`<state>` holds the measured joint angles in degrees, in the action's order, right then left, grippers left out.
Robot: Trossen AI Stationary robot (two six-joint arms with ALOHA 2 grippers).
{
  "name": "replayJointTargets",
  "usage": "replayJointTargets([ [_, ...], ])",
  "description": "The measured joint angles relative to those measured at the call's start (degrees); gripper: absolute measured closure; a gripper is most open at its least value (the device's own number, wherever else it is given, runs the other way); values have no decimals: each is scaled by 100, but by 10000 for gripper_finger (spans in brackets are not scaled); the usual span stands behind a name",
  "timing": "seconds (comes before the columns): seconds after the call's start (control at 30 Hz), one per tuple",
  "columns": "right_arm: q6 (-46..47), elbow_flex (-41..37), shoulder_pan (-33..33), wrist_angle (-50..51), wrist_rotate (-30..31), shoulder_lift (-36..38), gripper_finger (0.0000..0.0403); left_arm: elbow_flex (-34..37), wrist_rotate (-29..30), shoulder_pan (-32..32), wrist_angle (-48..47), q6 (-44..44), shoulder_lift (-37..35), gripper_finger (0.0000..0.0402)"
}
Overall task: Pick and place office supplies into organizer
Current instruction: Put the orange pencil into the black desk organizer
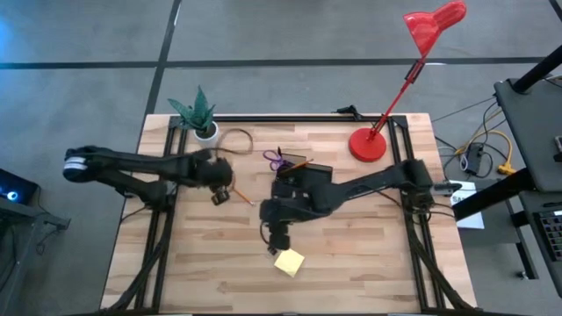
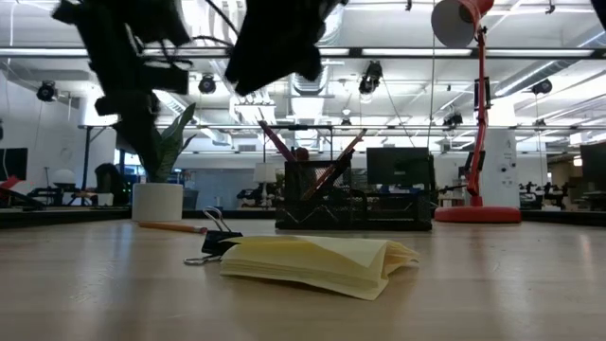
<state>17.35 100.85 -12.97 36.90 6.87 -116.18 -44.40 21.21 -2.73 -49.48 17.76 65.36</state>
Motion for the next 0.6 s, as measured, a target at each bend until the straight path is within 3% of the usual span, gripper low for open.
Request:
replayJointTargets([
  [0.1,-54,131,140,-70,-224,-225,320,65,-361,-294,352,-1562,181,396],
  [0.17,-21,157,271,-80,-435,-323,355,231,-890,-506,633,-2004,190,399],
  [0.23,-1,165,401,-91,-429,-369,383,494,-1186,-755,715,-1830,163,401],
  [0.37,519,144,668,-221,-376,-345,393,925,-1666,-1338,1170,-713,-102,401],
  [0.6,832,64,777,-693,-374,-354,394,1226,-1526,-1808,1298,102,-531,401],
])
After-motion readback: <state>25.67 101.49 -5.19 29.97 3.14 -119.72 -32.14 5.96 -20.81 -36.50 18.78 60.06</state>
